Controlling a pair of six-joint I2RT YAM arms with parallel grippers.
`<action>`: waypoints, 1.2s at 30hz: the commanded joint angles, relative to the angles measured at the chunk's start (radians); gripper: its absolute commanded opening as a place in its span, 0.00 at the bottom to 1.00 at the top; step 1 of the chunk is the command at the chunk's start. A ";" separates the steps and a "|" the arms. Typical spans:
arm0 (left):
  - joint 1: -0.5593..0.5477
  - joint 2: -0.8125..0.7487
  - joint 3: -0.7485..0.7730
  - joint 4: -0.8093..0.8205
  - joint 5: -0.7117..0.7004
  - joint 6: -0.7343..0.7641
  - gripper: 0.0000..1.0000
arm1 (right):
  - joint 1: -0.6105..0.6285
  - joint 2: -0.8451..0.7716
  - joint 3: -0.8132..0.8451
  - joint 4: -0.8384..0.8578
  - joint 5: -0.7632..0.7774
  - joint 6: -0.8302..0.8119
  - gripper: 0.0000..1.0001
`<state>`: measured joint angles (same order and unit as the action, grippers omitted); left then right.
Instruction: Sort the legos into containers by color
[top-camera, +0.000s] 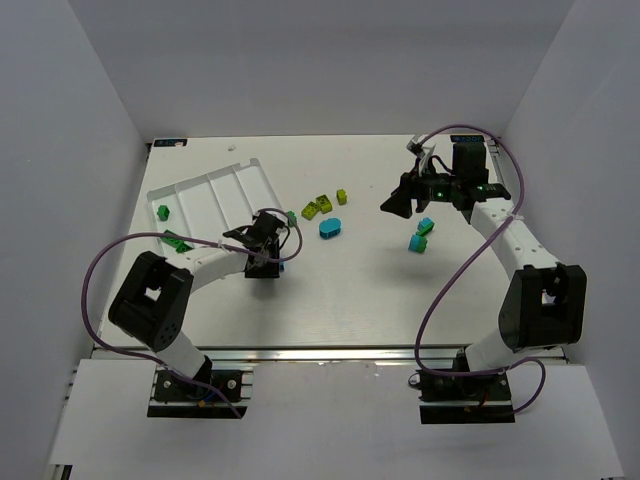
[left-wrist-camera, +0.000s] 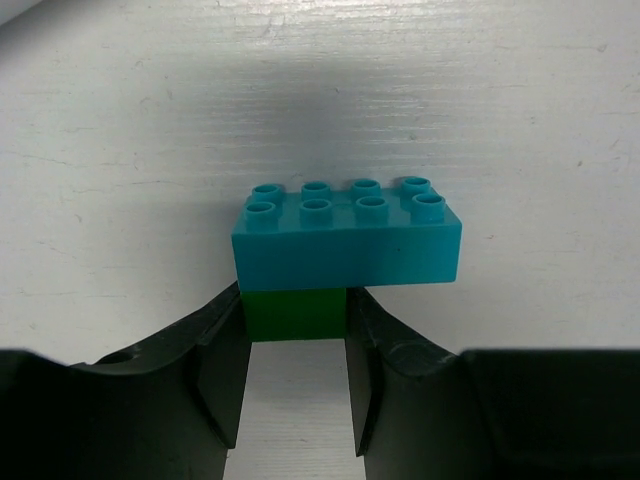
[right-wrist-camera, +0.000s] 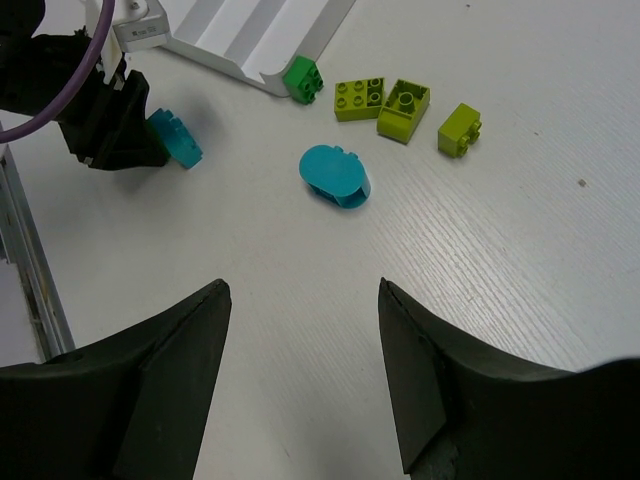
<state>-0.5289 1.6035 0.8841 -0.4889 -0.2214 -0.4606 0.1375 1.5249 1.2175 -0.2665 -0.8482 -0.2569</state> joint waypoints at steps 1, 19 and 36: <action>0.006 -0.027 -0.019 0.049 -0.009 -0.033 0.49 | -0.004 0.000 0.036 0.019 -0.026 0.008 0.66; 0.001 -0.292 -0.164 0.303 0.384 0.020 0.13 | 0.200 0.112 0.088 -0.076 -0.114 0.337 0.89; -0.072 -0.412 -0.292 0.533 0.464 -0.015 0.12 | 0.471 0.304 0.177 -0.074 0.078 0.734 0.75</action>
<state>-0.5934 1.2137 0.5705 0.0010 0.2440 -0.4778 0.5957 1.8217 1.3876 -0.3573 -0.8009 0.4168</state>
